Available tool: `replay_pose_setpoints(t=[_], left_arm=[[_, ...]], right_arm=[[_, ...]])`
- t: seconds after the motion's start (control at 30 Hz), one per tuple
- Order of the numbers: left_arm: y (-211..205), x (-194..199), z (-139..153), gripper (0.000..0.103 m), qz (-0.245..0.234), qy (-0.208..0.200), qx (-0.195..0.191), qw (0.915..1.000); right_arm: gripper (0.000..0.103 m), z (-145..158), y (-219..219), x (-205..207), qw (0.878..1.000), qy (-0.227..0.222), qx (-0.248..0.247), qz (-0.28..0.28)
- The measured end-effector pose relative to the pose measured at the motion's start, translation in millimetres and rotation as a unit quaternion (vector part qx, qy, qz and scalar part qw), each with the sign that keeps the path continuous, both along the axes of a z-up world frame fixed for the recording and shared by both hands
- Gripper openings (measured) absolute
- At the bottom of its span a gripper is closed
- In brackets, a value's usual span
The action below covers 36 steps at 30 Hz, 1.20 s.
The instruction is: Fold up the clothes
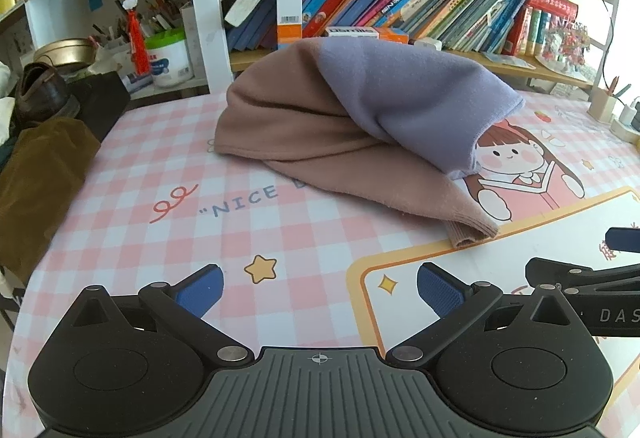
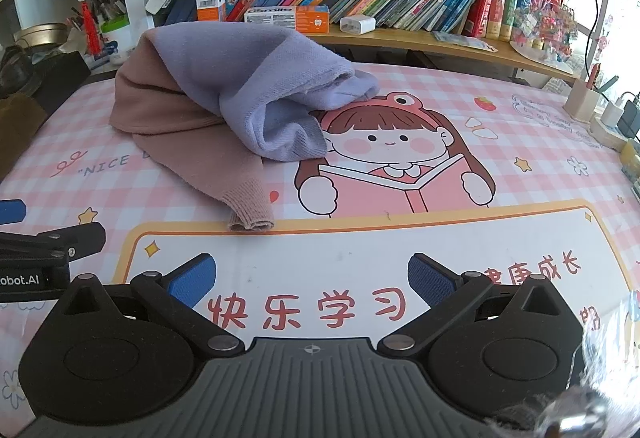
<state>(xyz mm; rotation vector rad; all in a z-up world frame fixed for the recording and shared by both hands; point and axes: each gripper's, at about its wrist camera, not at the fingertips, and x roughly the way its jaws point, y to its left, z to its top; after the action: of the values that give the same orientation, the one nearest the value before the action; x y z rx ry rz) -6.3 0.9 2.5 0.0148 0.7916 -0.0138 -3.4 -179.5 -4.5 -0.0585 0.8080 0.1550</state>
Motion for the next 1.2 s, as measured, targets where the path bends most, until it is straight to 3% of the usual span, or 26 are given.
replay_pose_setpoints(t=[0.8, 1.2], left_arm=[[-10.5, 1.2, 1.7, 0.103, -0.018, -0.01, -0.007, 0.9998], [-29.5, -4.1, 12.4, 0.103, 0.016, -0.03, -0.02, 0.9992]], right_arm=[[0.103, 3.7, -6.6, -2.1, 1.0, -0.004, 0.007, -0.002], [0.103, 7.4, -26.3, 9.3, 0.999, -0.012, 0.023, 0.036]])
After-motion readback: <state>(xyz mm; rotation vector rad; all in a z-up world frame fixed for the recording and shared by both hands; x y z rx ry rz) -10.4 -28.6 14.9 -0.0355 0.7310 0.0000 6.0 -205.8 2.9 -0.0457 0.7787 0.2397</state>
